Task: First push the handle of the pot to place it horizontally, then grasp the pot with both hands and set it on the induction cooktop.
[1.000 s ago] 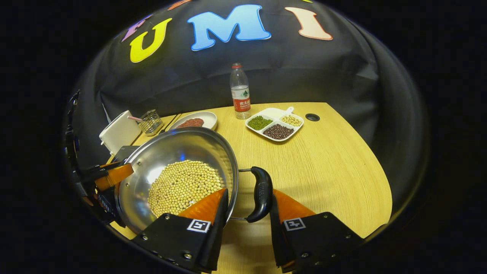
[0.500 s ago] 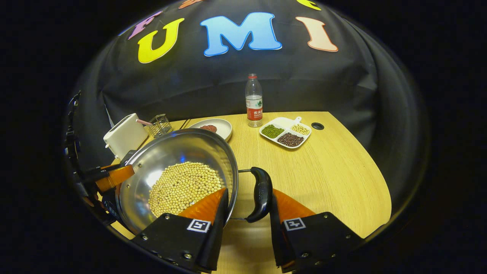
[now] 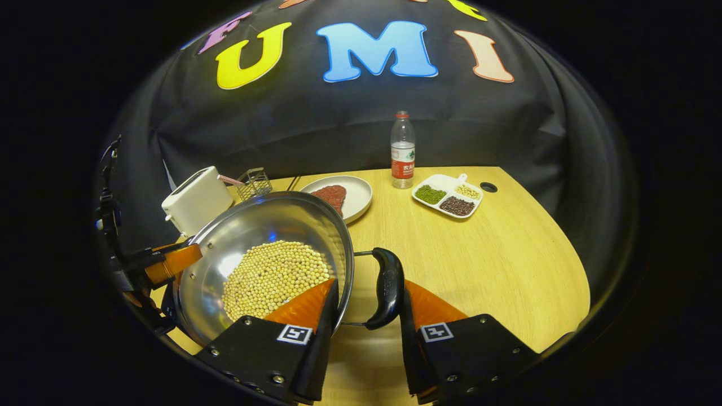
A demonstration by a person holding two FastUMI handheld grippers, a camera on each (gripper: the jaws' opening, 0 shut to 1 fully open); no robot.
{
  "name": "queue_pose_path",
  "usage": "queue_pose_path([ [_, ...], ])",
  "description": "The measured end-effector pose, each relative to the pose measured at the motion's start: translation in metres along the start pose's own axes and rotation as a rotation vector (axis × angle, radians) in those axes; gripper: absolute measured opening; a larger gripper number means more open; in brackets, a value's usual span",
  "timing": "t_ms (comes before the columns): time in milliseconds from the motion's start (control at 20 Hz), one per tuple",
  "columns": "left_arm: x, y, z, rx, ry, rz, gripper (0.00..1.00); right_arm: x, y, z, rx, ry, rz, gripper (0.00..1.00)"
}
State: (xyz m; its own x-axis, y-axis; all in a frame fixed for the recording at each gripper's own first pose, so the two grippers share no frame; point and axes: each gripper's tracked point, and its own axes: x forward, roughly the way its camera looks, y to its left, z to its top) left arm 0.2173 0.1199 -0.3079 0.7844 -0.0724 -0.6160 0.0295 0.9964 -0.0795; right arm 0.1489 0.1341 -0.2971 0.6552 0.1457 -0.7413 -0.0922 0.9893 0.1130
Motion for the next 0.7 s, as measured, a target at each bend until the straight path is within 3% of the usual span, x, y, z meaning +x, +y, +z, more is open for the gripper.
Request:
queue_pose_path([
  [200, 0.0, 0.031, 0.0, 0.002, 0.001, 0.015, 0.57, 0.004, 0.029, -0.004, 0.007, 0.004, 0.017, 0.55],
  [700, 0.006, 0.104, 0.003, -0.004, -0.009, 0.047, 0.61, 0.016, 0.094, -0.008, 0.017, 0.005, 0.05, 0.55],
])
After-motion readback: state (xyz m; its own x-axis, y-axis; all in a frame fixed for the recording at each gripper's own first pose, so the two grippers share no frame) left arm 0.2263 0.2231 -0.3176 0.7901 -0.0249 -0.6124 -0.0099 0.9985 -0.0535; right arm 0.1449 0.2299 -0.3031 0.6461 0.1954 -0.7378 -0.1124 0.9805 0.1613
